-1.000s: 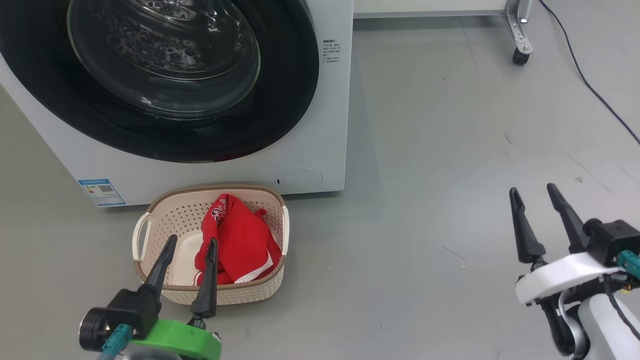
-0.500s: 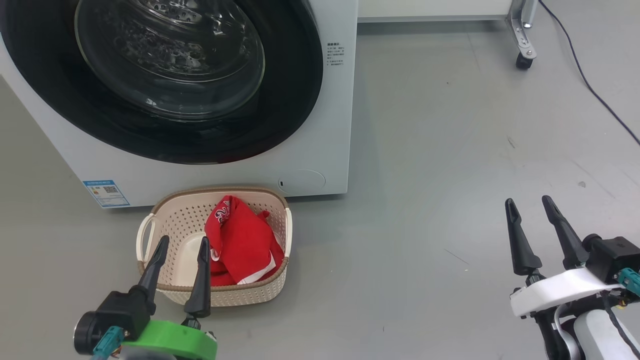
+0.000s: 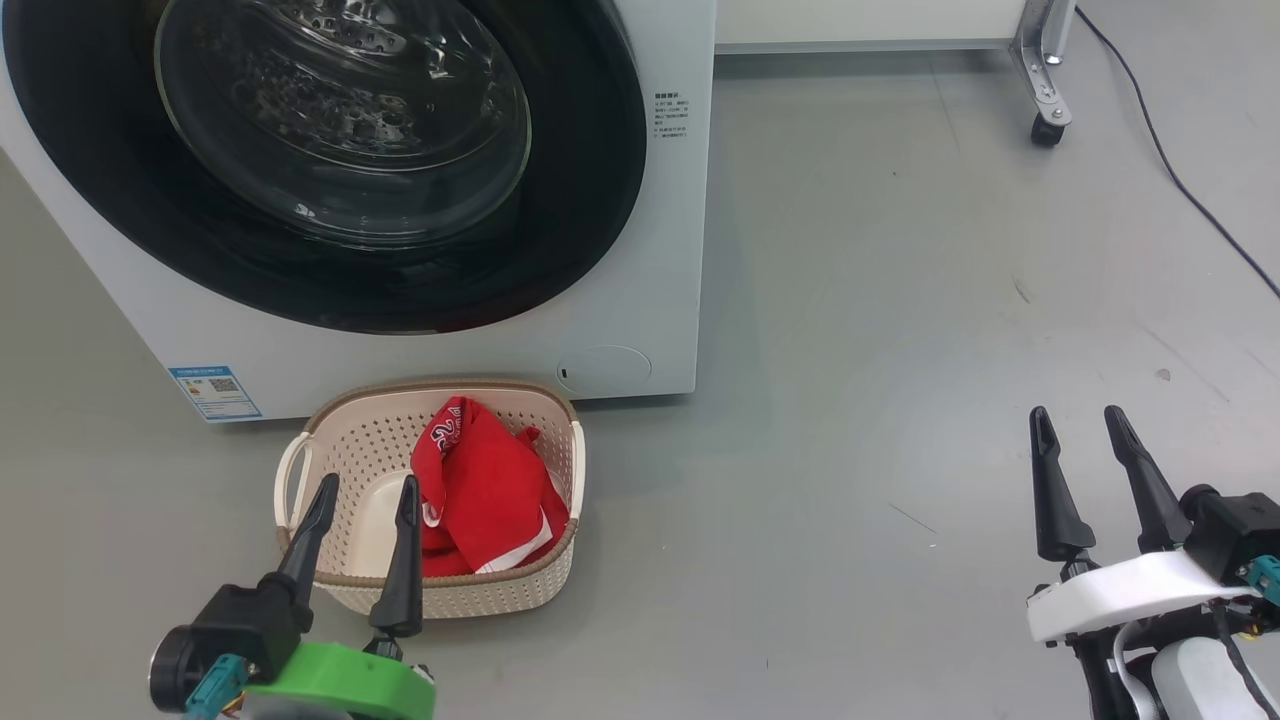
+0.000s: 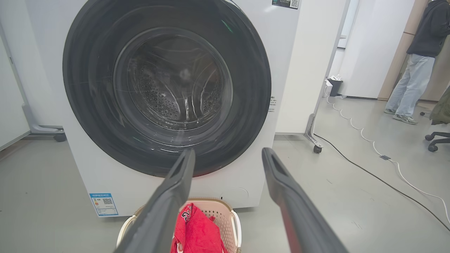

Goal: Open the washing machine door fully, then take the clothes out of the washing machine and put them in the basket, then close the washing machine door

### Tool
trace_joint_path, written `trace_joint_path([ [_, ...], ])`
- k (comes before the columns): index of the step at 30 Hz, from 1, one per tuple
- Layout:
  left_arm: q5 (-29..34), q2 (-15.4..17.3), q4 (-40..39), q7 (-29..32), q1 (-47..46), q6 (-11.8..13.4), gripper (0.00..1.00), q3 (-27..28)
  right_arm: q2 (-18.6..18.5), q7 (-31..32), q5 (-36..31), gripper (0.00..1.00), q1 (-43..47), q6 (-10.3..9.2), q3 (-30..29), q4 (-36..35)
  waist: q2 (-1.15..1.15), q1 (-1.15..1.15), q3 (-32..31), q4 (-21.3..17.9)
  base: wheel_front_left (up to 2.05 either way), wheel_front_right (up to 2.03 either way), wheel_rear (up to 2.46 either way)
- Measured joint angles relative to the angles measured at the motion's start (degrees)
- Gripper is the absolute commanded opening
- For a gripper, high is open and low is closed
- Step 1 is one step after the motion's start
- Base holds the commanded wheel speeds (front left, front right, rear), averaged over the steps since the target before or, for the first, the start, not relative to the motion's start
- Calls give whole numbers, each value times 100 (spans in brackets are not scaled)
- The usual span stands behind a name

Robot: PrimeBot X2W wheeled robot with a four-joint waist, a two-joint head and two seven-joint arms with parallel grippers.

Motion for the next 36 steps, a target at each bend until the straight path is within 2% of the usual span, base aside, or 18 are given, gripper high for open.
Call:
trace_joint_path([
  [15,-185,0,14,0,5,98,100,-31,68,0,-111,100,135,116,-75,-26,0,0,-14,14,0,0,0],
  [36,-353,2,51,0,15,56,100,-246,158,0,-294,100,230,199,-193,-30,0,0,-27,48,0,0,0],
])
